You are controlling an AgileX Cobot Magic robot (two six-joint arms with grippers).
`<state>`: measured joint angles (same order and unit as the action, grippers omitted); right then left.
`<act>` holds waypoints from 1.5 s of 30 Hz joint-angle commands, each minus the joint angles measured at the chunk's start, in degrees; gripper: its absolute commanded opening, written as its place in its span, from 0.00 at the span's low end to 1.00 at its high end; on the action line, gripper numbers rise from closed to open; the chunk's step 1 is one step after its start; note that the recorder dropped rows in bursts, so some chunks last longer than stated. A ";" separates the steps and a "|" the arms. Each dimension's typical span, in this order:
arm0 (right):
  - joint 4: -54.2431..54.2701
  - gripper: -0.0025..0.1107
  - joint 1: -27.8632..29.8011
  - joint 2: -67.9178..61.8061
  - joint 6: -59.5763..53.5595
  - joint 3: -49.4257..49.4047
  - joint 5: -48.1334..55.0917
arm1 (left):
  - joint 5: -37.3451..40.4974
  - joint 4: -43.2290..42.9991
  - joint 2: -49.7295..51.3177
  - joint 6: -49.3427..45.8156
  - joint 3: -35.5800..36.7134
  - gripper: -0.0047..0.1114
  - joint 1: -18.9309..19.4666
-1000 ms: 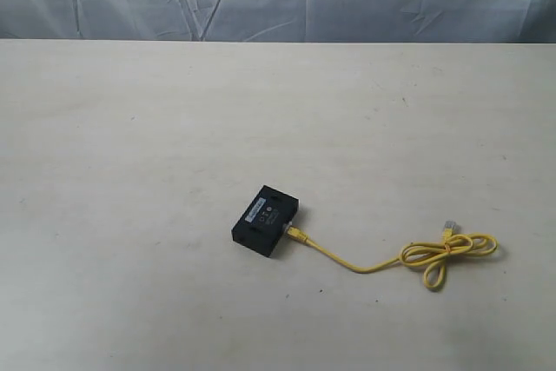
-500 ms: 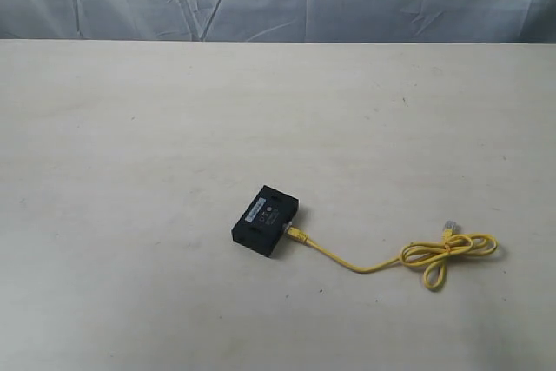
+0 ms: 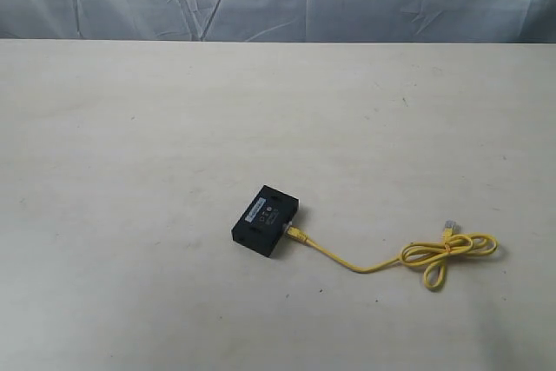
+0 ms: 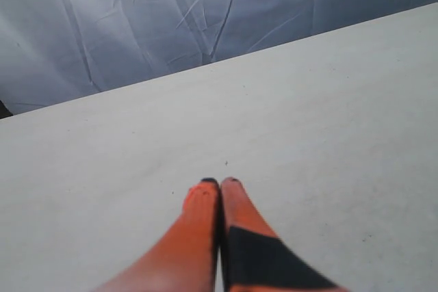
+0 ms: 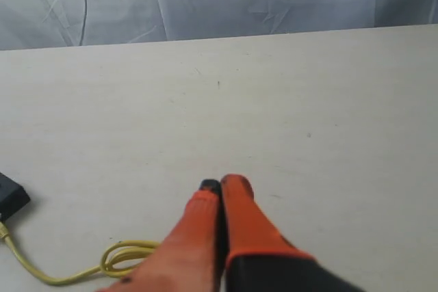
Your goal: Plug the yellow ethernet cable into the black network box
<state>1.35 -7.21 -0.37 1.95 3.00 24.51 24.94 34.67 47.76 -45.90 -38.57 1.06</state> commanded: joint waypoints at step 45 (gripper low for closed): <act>1.93 0.02 -0.28 0.37 -0.32 -3.00 -3.76 | -0.68 -2.43 -47.08 1.21 30.32 0.04 0.03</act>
<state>3.29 -7.21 -0.37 1.95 0.29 21.58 26.27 32.62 3.90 -45.02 -10.80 1.06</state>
